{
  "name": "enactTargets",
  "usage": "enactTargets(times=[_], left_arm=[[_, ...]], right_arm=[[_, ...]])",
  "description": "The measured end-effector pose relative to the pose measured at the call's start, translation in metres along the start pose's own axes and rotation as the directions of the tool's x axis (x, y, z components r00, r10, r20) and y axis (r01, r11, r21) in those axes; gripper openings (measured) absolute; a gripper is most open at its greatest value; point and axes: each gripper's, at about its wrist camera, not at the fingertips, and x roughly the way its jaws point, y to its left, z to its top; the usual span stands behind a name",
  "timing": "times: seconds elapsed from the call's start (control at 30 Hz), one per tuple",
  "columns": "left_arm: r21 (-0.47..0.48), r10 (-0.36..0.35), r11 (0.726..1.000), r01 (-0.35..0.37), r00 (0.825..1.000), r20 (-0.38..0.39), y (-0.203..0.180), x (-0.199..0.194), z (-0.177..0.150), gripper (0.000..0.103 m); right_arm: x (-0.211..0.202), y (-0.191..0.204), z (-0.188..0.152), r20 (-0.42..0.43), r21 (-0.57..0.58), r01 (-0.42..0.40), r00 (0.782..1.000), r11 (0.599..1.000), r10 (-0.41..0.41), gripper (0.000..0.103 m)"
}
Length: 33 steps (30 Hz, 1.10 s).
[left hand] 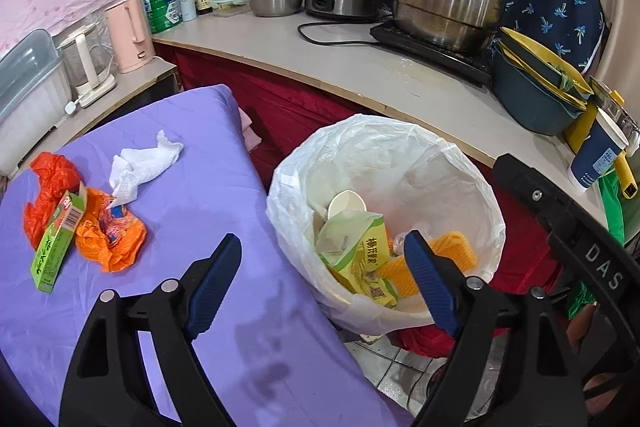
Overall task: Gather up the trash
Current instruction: 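Move both open tools back toward the table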
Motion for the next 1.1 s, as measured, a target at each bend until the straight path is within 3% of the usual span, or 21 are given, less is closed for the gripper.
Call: enactTargets(times=[0.5, 1.1], left_arm=[[-0.095, 0.102, 0.991, -0.099, 0.994, 0.033, 0.072, -0.033, -0.011, 0.085], [-0.226, 0.248, 0.943, -0.244, 0.969, -0.012, 0.202, -0.045, -0.049, 0.089]], right_arm=[[0.004, 0.075, -0.014, -0.022, -0.089, -0.082, 0.997, 0.993, 0.081, 0.051], [0.044, 0.177, -0.055, -0.14, -0.189, -0.189, 0.976, 0.964, 0.164, 0.052]])
